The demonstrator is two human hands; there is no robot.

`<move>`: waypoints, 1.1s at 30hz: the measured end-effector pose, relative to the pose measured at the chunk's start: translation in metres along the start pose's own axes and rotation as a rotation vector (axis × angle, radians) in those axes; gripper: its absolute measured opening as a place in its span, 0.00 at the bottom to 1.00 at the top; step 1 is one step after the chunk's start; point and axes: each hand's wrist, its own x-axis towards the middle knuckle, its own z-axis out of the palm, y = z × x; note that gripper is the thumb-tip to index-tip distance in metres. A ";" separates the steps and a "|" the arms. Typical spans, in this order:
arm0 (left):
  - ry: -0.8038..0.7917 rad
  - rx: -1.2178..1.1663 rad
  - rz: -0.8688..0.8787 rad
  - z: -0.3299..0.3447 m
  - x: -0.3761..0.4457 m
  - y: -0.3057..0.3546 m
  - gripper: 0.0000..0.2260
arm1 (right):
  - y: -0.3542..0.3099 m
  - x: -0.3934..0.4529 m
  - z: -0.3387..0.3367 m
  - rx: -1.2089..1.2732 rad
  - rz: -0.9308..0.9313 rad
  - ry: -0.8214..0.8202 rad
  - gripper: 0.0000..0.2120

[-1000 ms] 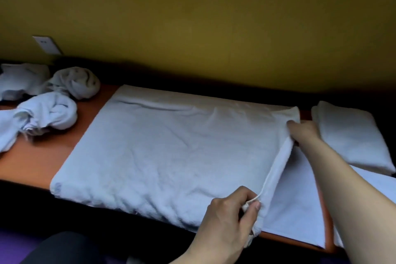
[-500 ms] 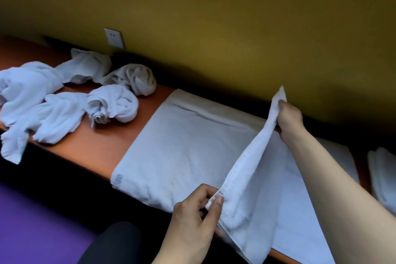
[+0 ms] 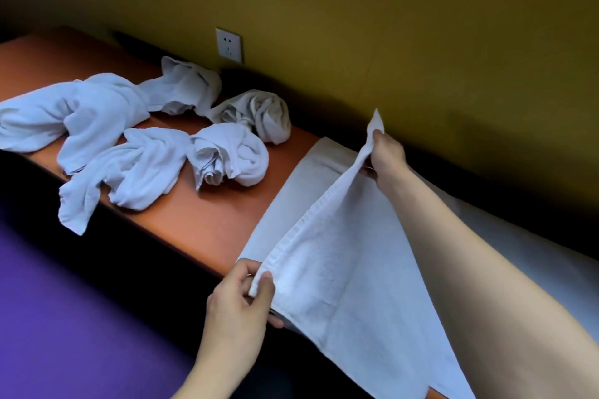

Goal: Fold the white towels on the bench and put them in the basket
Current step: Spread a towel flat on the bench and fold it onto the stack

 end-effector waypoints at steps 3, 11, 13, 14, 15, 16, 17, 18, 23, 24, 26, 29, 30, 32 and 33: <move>0.045 0.050 -0.039 -0.011 0.011 -0.013 0.07 | 0.005 -0.007 0.023 -0.078 -0.039 -0.040 0.21; 0.106 0.220 -0.207 -0.024 0.036 -0.058 0.08 | 0.052 -0.039 0.010 -0.217 -0.200 -0.174 0.22; 0.107 0.268 -0.235 -0.025 0.041 -0.066 0.06 | 0.081 -0.058 -0.020 -0.263 -0.227 -0.136 0.22; 0.098 0.292 -0.243 -0.025 0.045 -0.070 0.05 | 0.097 -0.070 -0.037 -0.298 -0.238 -0.103 0.20; 0.085 0.318 -0.245 -0.025 0.047 -0.074 0.03 | 0.114 -0.082 -0.055 -0.329 -0.238 -0.059 0.18; 0.075 0.335 -0.247 -0.024 0.048 -0.076 0.03 | 0.131 -0.097 -0.074 -0.349 -0.229 -0.012 0.17; 0.072 0.333 -0.254 -0.024 0.050 -0.079 0.05 | 0.148 -0.113 -0.092 -0.375 -0.215 0.042 0.15; 0.079 0.293 -0.278 -0.022 0.049 -0.080 0.07 | 0.163 -0.131 -0.108 -0.403 -0.201 0.101 0.13; 0.127 -0.073 -0.442 -0.012 0.051 -0.076 0.06 | 0.216 -0.218 -0.157 -0.459 -0.047 0.359 0.05; 0.112 -0.134 -0.473 -0.011 0.051 -0.076 0.05 | 0.224 -0.233 -0.162 -0.455 -0.001 0.380 0.06; 0.092 -0.217 -0.537 -0.009 0.052 -0.077 0.04 | 0.239 -0.252 -0.165 -0.468 0.092 0.379 0.10; 0.061 -0.291 -0.616 -0.008 0.052 -0.078 0.06 | 0.255 -0.260 -0.160 -0.372 0.194 0.299 0.13; 0.050 -0.299 -0.633 -0.008 0.052 -0.078 0.07 | 0.257 -0.260 -0.157 -0.301 0.207 0.273 0.12; 0.032 -0.296 -0.660 -0.008 0.050 -0.077 0.10 | 0.262 -0.257 -0.152 -0.172 0.235 0.253 0.08; 0.034 -0.293 -0.672 -0.008 0.048 -0.075 0.10 | 0.263 -0.255 -0.151 -0.144 0.242 0.258 0.06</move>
